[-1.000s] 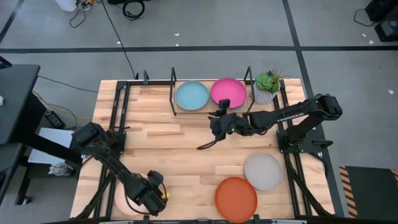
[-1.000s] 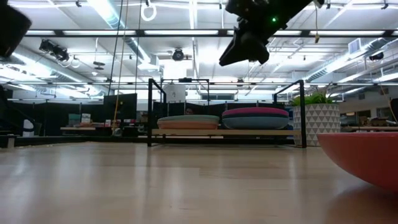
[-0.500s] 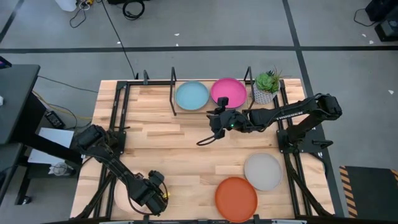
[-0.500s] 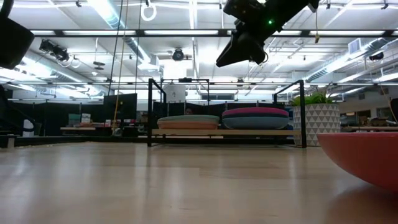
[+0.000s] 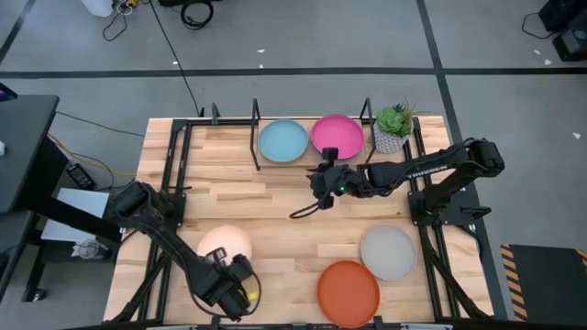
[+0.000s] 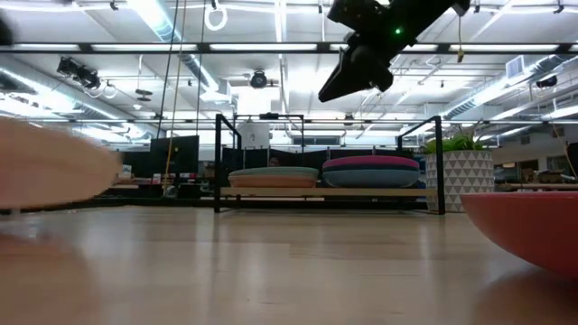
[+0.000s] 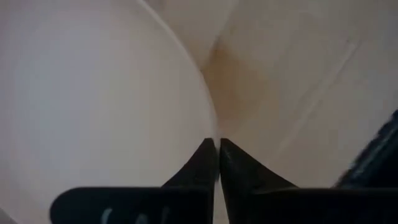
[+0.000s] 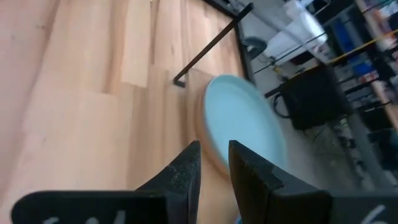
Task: Place and stack plates onto a shelf
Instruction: Stack the white plate on top of the blue plate on the shelf
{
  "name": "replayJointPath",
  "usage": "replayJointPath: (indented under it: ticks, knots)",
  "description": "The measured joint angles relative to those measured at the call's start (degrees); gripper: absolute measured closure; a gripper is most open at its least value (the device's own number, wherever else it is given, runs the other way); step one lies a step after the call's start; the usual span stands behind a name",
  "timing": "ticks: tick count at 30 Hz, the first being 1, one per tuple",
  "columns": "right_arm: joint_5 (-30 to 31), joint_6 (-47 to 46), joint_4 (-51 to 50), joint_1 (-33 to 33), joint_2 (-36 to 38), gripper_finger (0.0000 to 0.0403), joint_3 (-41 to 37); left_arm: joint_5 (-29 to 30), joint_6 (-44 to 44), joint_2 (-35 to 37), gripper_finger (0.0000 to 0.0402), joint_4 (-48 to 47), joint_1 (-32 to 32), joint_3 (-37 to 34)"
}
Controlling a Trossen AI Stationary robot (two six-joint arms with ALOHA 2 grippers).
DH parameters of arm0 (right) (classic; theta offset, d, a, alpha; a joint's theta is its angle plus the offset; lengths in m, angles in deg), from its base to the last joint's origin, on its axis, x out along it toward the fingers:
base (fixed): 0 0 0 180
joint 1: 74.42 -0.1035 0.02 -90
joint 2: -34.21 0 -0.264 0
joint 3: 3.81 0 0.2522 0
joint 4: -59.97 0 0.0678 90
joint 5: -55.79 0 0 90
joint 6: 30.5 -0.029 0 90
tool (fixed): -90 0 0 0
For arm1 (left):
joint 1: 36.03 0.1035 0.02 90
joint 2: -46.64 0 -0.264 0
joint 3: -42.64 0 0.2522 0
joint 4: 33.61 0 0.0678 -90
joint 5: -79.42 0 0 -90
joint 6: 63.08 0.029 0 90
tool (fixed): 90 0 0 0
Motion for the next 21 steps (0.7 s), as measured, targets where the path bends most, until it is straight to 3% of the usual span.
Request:
replayJointPath:
  ticks: [9,15,21]
  knots:
    - [-10.04,-9.82,-4.51,-3.1,0.0,0.0314,0.0,14.33,35.67,0.02,0.0386,-9.94,2.58,2.35]
    - [-9.76,-15.68,-7.47,-7.02,0.0,0.0314,0.0,18.62,52.8,0.02,0.0386,-10.27,7.99,2.35]
    - [-3.74,-22.97,-11.05,-12.3,0.0,0.0314,-0.07,19.72,67.45,0.02,0.0386,-7.79,15.09,2.34]
